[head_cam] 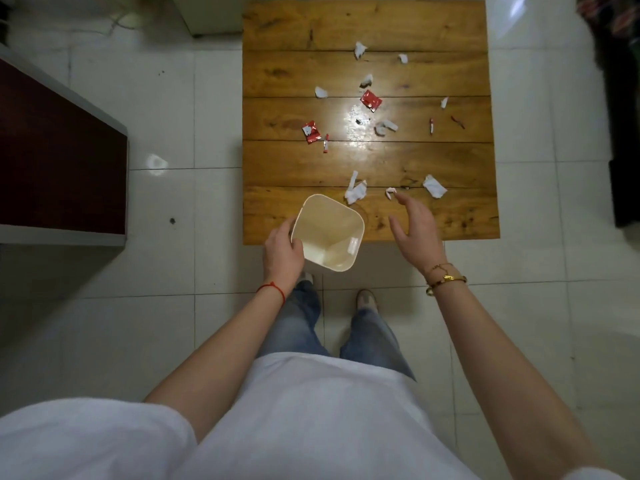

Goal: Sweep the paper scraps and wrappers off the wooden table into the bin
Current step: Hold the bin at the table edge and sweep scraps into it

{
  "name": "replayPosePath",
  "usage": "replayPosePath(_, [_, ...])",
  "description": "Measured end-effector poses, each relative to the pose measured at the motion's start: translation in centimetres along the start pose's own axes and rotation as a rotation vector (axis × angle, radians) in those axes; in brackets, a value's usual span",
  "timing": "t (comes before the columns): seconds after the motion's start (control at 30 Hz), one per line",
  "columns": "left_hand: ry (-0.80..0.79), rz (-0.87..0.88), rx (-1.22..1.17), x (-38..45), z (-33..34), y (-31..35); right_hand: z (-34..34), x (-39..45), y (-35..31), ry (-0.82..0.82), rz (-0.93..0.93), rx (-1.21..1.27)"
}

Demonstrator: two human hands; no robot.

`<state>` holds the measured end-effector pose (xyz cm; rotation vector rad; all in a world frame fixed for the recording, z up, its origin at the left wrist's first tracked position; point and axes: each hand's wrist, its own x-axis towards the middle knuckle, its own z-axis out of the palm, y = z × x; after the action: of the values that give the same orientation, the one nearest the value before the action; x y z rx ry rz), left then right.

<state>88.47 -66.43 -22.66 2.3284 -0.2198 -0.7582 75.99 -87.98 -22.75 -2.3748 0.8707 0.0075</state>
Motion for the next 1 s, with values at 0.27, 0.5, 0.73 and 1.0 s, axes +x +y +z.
replayPosePath(0.27, [0.019,-0.062,-0.008,-5.2,6.8,1.1,-2.2,-1.6,6.0,-0.099,-0.082,-0.045])
replayPosePath(0.5, [0.008,-0.147,-0.075,-7.0,12.6,0.9,-2.5,-1.2,11.0,-0.162,-0.189,-0.071])
replayPosePath(0.73, [0.007,-0.236,-0.137,-7.2,17.4,-0.5,-1.0,2.4,14.4,-0.172,-0.239,-0.088])
replayPosePath(1.0, [0.006,-0.365,-0.233,-5.2,22.0,-3.3,3.0,8.5,16.1,-0.266,-0.264,-0.162])
